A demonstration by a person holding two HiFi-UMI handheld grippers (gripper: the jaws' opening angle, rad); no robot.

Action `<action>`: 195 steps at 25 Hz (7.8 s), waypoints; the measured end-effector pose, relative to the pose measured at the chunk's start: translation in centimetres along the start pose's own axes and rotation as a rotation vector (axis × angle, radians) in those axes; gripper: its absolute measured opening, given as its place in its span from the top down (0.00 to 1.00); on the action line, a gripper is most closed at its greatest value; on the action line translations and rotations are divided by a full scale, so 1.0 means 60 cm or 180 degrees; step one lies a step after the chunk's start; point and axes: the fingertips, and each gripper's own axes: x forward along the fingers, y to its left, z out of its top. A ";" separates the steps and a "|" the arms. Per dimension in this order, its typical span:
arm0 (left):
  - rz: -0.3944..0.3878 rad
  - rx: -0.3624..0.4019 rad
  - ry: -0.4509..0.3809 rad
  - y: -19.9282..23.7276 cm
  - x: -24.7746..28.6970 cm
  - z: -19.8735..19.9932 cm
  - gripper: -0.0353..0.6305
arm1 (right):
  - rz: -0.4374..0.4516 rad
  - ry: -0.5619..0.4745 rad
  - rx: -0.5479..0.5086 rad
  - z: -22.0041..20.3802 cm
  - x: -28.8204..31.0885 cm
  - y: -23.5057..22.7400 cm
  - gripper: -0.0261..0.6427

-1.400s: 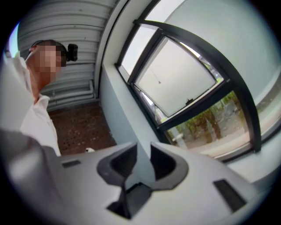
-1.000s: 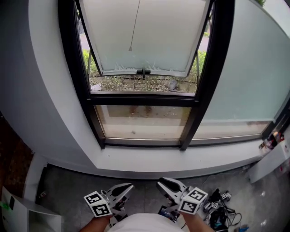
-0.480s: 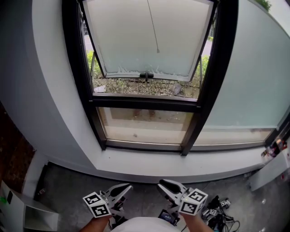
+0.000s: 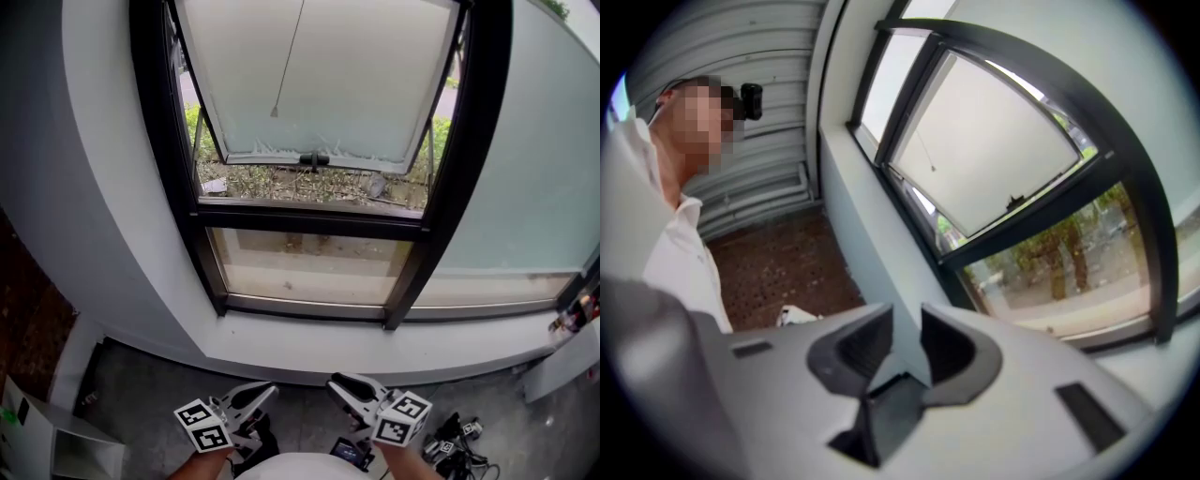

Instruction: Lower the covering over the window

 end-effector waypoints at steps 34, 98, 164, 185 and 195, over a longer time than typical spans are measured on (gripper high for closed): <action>-0.0400 0.0631 0.0111 0.296 0.172 0.333 0.91 | -0.0485 -0.0196 -0.0382 0.214 0.352 -0.203 0.83; -0.0274 0.3983 -0.0830 0.060 0.429 0.832 0.91 | -0.0215 -0.0859 -0.3512 0.804 0.448 -0.044 0.83; 0.2198 0.7112 -0.0140 -0.045 0.529 1.328 0.66 | -0.3719 0.0338 -0.6629 1.380 0.398 -0.027 0.80; 0.2006 0.6662 0.0293 0.011 0.519 1.283 0.81 | -0.3410 0.0774 -0.6534 1.313 0.399 -0.060 0.84; 0.1799 0.6519 0.0458 0.044 0.509 1.227 0.89 | -0.3219 0.0962 -0.6468 1.245 0.401 -0.098 0.86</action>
